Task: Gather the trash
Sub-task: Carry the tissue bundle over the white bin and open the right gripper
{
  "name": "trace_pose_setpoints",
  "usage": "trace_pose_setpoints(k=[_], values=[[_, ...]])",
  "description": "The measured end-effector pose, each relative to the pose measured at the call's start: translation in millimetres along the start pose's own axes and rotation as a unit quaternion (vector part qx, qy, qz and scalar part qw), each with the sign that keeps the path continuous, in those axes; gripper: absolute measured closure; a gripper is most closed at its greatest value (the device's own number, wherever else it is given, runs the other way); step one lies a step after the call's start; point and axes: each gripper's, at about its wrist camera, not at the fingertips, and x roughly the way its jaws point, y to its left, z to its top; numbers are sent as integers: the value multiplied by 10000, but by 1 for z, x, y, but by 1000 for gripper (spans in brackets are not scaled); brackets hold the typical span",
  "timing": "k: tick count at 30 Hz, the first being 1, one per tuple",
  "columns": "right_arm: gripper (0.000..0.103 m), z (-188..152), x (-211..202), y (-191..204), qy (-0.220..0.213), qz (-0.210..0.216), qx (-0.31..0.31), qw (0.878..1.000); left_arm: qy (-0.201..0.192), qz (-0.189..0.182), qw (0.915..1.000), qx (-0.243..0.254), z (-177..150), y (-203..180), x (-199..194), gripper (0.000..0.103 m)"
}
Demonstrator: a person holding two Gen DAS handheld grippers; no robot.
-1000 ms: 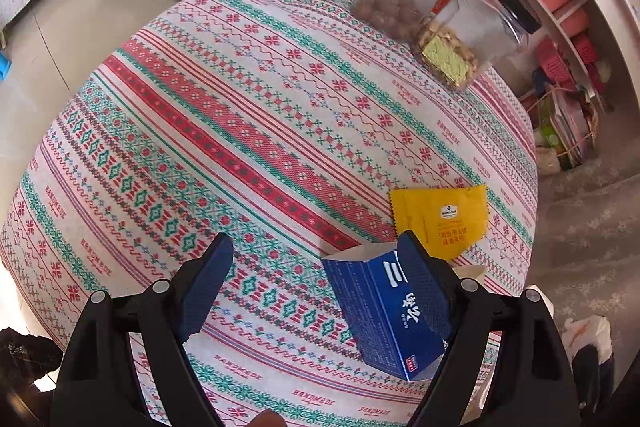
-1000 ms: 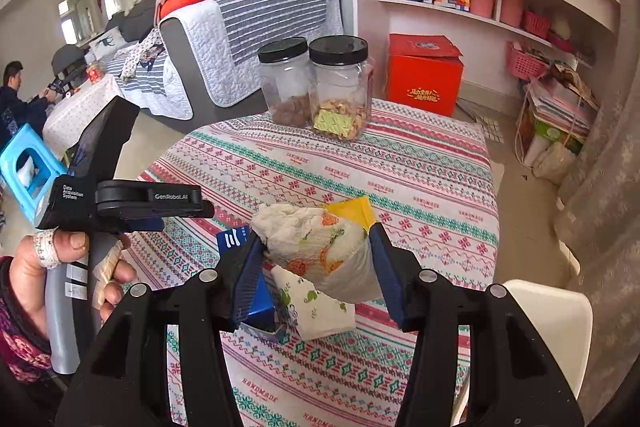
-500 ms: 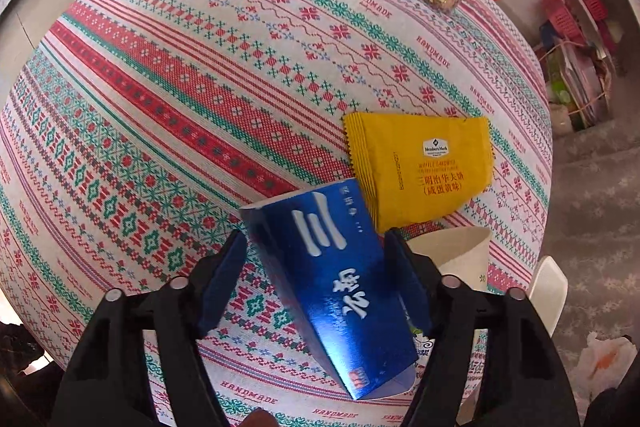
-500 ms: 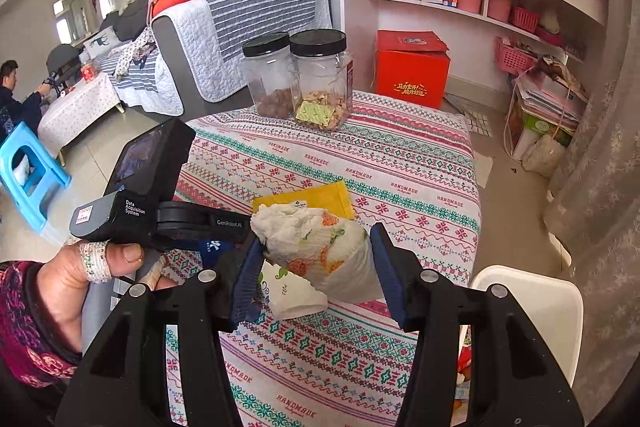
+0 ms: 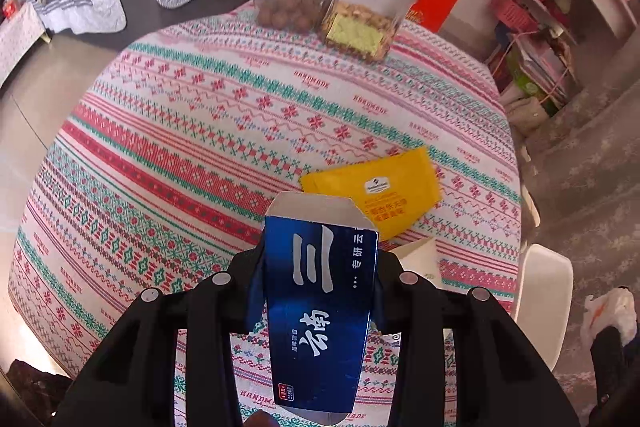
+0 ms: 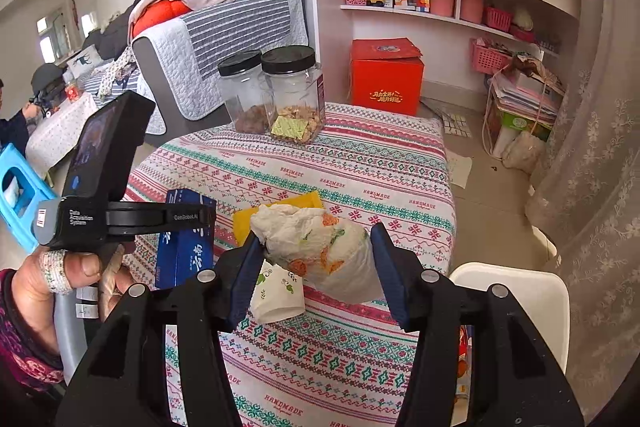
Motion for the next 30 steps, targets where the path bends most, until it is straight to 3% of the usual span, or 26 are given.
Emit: trace_pose_setpoints(k=[11,19,30], values=[[52,3,-24,-38,-277,-463,523,9972,-990,-549,9928,397,17,-48,-66,63],[52,-3,-41,-71,-463,-950,869,9906,-1106,-837,9879,695,7,-84,-80,63],[52,-27,-57,-127,-435,-1764,1494,9719,-1015,-1072,9831,1082,-10,-135,-75,63]])
